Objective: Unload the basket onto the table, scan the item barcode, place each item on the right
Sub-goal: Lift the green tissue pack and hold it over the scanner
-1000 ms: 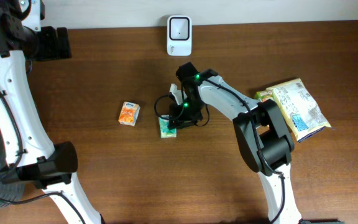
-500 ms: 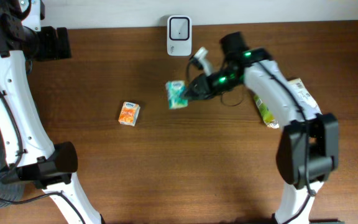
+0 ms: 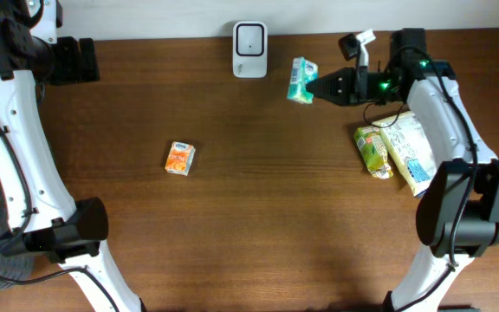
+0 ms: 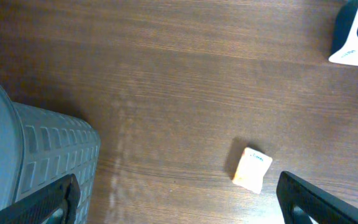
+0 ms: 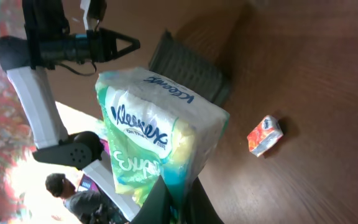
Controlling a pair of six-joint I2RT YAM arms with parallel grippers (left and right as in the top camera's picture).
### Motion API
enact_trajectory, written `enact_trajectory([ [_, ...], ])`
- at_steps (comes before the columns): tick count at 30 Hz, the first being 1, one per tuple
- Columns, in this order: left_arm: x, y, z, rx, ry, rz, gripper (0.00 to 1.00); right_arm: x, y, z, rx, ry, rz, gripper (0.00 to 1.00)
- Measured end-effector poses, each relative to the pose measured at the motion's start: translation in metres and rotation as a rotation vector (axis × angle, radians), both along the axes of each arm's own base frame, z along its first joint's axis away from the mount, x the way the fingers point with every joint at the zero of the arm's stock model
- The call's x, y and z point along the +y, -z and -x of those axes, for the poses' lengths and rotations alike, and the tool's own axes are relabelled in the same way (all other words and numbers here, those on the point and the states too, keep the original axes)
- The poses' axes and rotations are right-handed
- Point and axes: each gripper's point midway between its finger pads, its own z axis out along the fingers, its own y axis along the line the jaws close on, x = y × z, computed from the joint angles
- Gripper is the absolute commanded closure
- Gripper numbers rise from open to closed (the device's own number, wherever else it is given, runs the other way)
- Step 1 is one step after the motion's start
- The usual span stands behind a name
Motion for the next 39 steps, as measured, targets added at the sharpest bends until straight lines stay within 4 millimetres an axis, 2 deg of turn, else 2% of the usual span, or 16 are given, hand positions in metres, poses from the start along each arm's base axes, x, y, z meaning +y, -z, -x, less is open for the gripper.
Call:
enact_trajectory([
  [5, 0.000, 0.000, 0.000, 0.000, 0.000, 0.000, 0.01, -0.002, -0.019, -0.006, -0.043, 0.004, 0.002, 0.96],
  [10, 0.000, 0.000, 0.000, 0.000, -0.001, 0.000, 0.01, -0.001, -0.025, -0.011, -0.091, 0.000, -0.001, 0.96],
  [14, 0.000, 0.000, 0.000, 0.000, 0.000, 0.000, 0.01, 0.018, -0.030, -0.020, -0.053, -0.007, 0.028, 0.96],
  [15, 0.000, 0.000, 0.000, -0.001, 0.000, 0.000, 0.01, 0.032, -0.028, -0.026, -0.054, 0.008, 0.074, 0.96],
  [17, 0.000, 0.000, 0.000, 0.000, 0.000, 0.000, 0.01, 0.044, -0.026, -0.042, -0.033, 0.099, 0.190, 0.96],
  [18, 0.000, 0.000, 0.000, 0.000, -0.001, 0.000, 0.01, 0.046, -0.019, -0.056, -0.020, 0.206, 0.324, 0.96],
  [19, 0.000, 0.000, 0.000, 0.000, 0.000, 0.000, 0.01, 0.042, -0.005, -0.063, -0.009, 0.329, 0.550, 0.96],
  [20, 0.000, 0.000, 0.000, -0.001, -0.001, 0.000, 0.01, 0.045, -0.006, -0.069, -0.068, 0.392, 0.677, 0.96],
  [22, 0.000, 0.000, 0.000, 0.000, 0.000, 0.000, 0.01, 0.051, -0.028, -0.080, -0.241, 0.515, 0.863, 0.96],
  [24, 0.000, 0.000, 0.000, 0.000, 0.000, 0.000, 0.01, 0.048, -0.043, -0.095, -0.416, 0.639, 1.038, 0.96],
  [27, 0.000, 0.000, 0.000, 0.002, 0.000, 0.000, 0.01, 0.041, -0.051, -0.128, -0.704, 0.782, 1.344, 0.96],
  [29, 0.000, 0.000, 0.000, -0.001, 0.000, 0.000, 0.01, 0.049, -0.029, -0.164, -0.872, 0.793, 1.499, 0.96],
  [30, 0.000, 0.000, 0.000, 0.000, -0.001, 0.000, 0.01, 0.051, -0.004, -0.180, -0.929, 0.750, 1.580, 0.96],
  [32, 0.000, 0.000, 0.000, 0.002, 0.000, 0.000, 0.01, 0.058, 0.062, -0.205, -1.033, 0.607, 1.732, 0.96],
  [34, 0.000, 0.000, 0.000, 0.001, 0.000, 0.000, 0.01, 0.064, 0.080, -0.220, -1.127, 0.572, 1.780, 0.96],
  [39, 0.000, 0.000, 0.000, 0.000, 0.000, 0.000, 0.01, 0.071, 0.098, -0.224, -1.238, 0.430, 1.830, 0.96],
])
